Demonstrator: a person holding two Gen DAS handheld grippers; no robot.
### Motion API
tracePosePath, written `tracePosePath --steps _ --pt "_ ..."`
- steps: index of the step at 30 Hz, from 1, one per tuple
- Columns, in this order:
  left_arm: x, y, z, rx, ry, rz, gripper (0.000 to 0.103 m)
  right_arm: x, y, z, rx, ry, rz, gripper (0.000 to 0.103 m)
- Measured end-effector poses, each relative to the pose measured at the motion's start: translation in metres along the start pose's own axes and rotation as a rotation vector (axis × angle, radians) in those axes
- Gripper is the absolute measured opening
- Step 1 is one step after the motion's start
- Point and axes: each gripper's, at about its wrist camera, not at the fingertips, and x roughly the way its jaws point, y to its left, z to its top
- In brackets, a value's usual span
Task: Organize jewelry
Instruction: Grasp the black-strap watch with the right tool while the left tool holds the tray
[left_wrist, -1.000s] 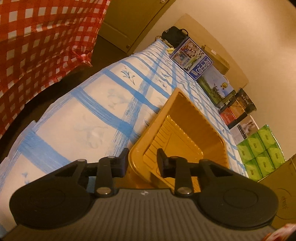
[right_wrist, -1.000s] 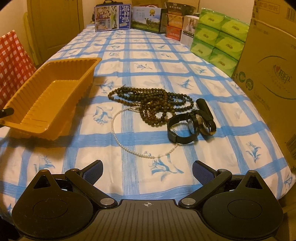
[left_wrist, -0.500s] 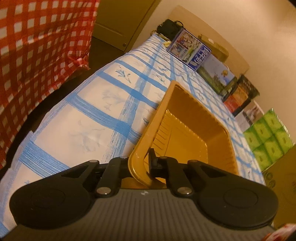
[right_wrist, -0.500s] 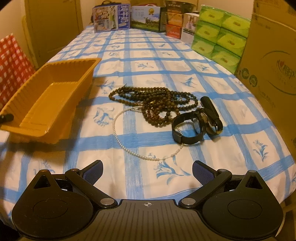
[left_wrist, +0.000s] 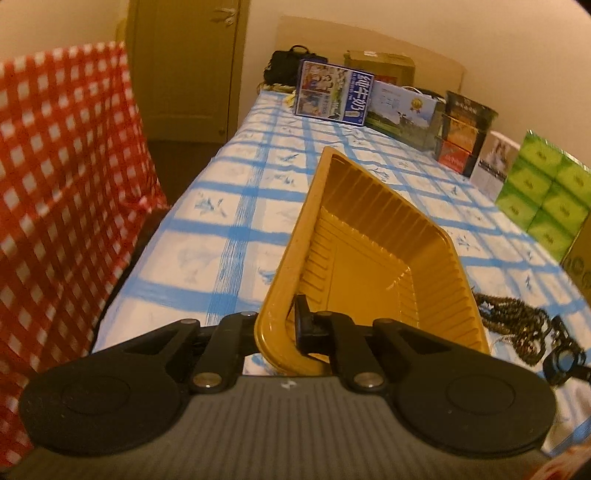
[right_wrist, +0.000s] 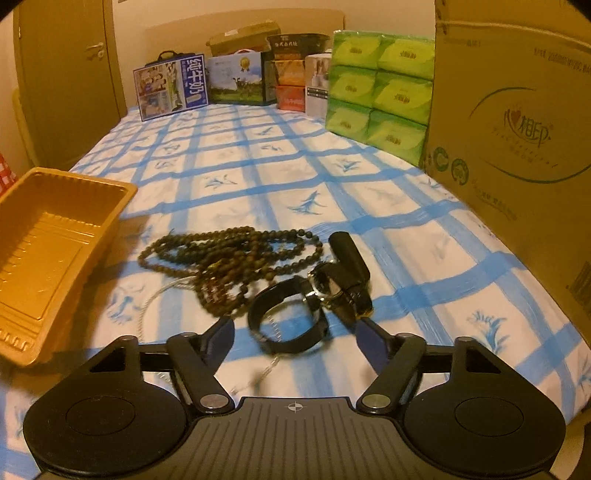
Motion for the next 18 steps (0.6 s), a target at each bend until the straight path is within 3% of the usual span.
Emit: tracePosePath --steps 5,10,13,18 --pt "-0.002 -0.015 0.003 0.052 0.002 0.018 0.007 0.019 -0.014 0.004 0.043 0.009 0.013 0.049" --pt "-0.001 -0.018 0.003 0.069 0.012 0.028 0.005 0.038 -0.017 0.004 0.046 0.049 0.006 0.038" --pt "-0.002 -0.019 0.004 0.078 0.014 0.031 0.004 0.043 -0.019 0.003 0.049 0.060 -0.011 0.017" --pt "-0.004 -0.022 0.003 0.102 0.004 0.039 0.004 0.039 -0.015 0.001 0.008 0.043 -0.034 0.014"
